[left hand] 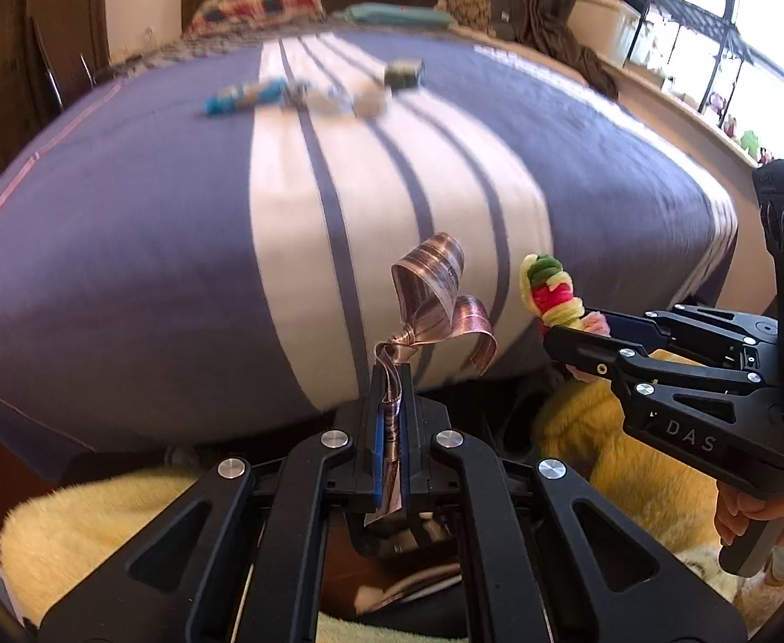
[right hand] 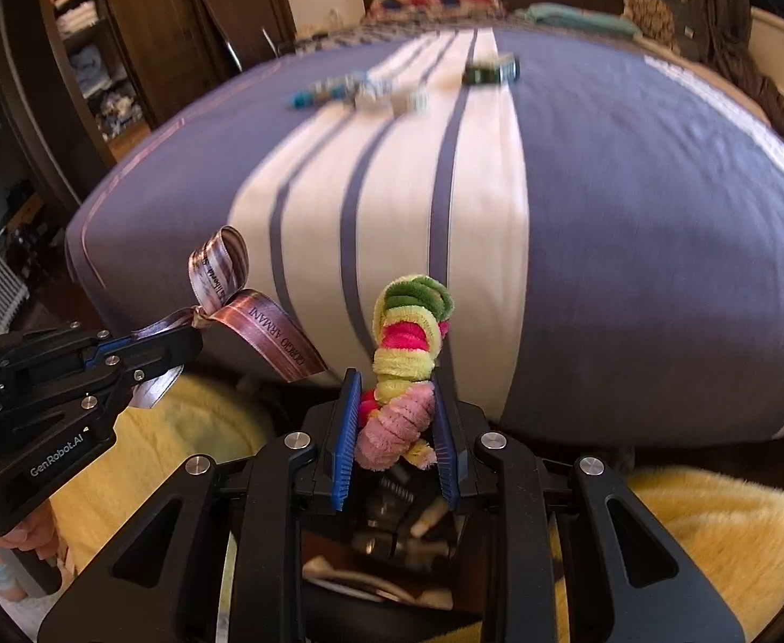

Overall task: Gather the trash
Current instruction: 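Carry the ribbon and fuzzy toy down toward the floor bin, then open both tools over the bin, dropping ribbon and fuzzy toy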

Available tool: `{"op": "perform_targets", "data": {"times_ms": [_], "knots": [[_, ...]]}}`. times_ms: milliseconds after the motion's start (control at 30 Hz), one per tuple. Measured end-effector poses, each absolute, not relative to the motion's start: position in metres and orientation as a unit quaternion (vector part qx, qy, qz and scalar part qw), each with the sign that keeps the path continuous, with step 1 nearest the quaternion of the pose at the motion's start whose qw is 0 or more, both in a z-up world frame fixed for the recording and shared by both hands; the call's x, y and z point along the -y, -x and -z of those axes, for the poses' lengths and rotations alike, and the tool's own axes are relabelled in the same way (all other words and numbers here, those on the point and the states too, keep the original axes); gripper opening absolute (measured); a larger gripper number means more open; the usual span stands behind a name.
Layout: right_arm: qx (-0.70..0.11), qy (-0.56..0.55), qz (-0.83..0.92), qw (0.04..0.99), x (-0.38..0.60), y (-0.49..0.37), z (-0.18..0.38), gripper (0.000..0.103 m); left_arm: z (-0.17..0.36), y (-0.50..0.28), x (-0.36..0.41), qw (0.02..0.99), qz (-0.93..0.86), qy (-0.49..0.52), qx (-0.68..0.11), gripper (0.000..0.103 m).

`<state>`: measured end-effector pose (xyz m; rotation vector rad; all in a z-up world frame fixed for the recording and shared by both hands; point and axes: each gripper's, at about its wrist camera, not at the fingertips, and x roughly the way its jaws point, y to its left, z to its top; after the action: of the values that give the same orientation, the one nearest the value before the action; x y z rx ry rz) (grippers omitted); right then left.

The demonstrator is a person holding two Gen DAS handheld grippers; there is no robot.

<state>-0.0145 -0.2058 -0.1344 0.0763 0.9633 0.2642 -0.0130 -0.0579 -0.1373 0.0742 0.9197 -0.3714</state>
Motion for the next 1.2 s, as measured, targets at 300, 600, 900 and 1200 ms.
{"op": "perform_targets", "data": {"times_ms": [300, 600, 900, 1200], "knots": [[-0.52, -0.035, -0.128, 0.844, 0.201, 0.017, 0.188, 0.026, 0.209, 0.01, 0.058, 0.835, 0.182, -0.028, -0.519, 0.003], [-0.582, -0.052, -0.123, 0.802, 0.202, 0.011, 0.24, 0.026, 0.271, 0.003, 0.061, 0.786, 0.181, -0.014, -0.591, 0.003], [-0.611, -0.059, -0.12, 0.781, 0.197, -0.003, 0.256, 0.027, 0.29, -0.005, 0.061, 0.763, 0.18, -0.008, -0.621, 0.005], [-0.61, -0.077, -0.112, 0.781, 0.205, -0.01, 0.256, 0.051, 0.292, -0.007, 0.06, 0.759, 0.174, -0.002, -0.628, 0.025]]}}
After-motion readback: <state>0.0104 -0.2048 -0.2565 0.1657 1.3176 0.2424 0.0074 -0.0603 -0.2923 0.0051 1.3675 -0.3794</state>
